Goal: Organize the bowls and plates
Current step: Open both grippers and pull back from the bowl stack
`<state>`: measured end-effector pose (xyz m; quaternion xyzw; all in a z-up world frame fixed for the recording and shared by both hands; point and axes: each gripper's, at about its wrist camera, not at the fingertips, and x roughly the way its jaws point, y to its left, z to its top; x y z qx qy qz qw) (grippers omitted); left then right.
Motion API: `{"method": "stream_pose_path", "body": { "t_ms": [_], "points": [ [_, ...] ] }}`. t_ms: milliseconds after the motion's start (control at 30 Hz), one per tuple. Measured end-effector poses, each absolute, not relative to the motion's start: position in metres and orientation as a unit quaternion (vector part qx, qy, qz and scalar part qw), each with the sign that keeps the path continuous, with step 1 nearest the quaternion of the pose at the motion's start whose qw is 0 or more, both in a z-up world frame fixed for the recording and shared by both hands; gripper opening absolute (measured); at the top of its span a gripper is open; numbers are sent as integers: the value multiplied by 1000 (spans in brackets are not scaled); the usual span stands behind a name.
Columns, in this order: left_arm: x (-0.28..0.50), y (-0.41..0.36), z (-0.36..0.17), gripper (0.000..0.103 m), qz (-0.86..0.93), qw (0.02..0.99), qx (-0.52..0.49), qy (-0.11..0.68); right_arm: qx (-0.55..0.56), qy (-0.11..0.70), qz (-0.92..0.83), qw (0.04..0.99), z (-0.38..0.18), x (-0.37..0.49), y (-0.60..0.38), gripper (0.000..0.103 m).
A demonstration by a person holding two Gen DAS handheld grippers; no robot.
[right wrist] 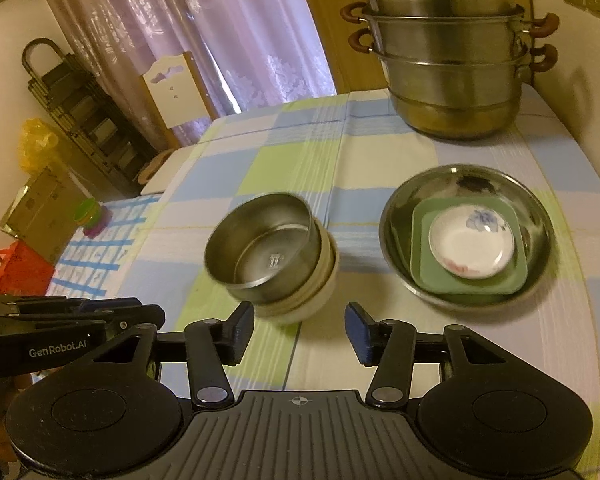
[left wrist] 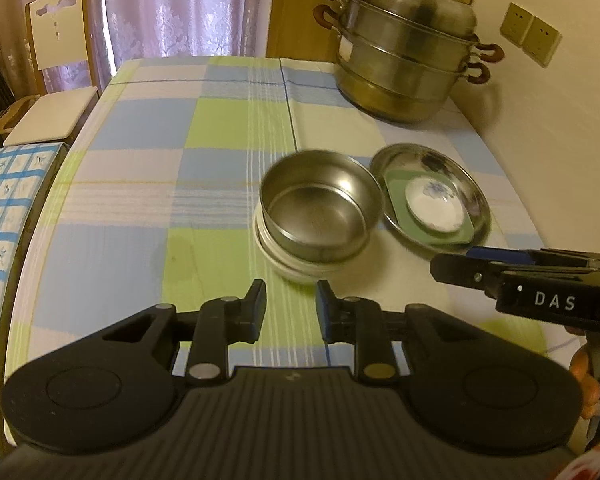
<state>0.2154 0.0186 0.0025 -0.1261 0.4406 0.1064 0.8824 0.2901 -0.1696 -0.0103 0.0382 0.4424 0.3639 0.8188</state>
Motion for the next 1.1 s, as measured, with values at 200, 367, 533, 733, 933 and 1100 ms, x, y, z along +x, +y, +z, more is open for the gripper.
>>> {"method": "stream_pose_path", "body": {
  "t_ms": [200,367,533,733,933,1100],
  "points": [
    [188,-1,2,24,101,878,-129,450,40,454,367,811,-12,265,-189,53],
    [168,-18,-3,24,106,873,-130,458,36,462,373,804,-15,247,-205,56],
    [153,-35,-8,24,112,868,-132,466,24,465,376,801,-17,231,-217,62],
    [138,-52,-12,24,117,864,-134,471,11,469,379,797,-23,215,-232,65],
    [131,-67,-15,24,119,863,-136,472,0,473,379,795,-29,205,-246,66],
    [126,-77,-16,24,122,862,-136,472,-9,477,375,795,-33,199,-257,66]
  ]
}}
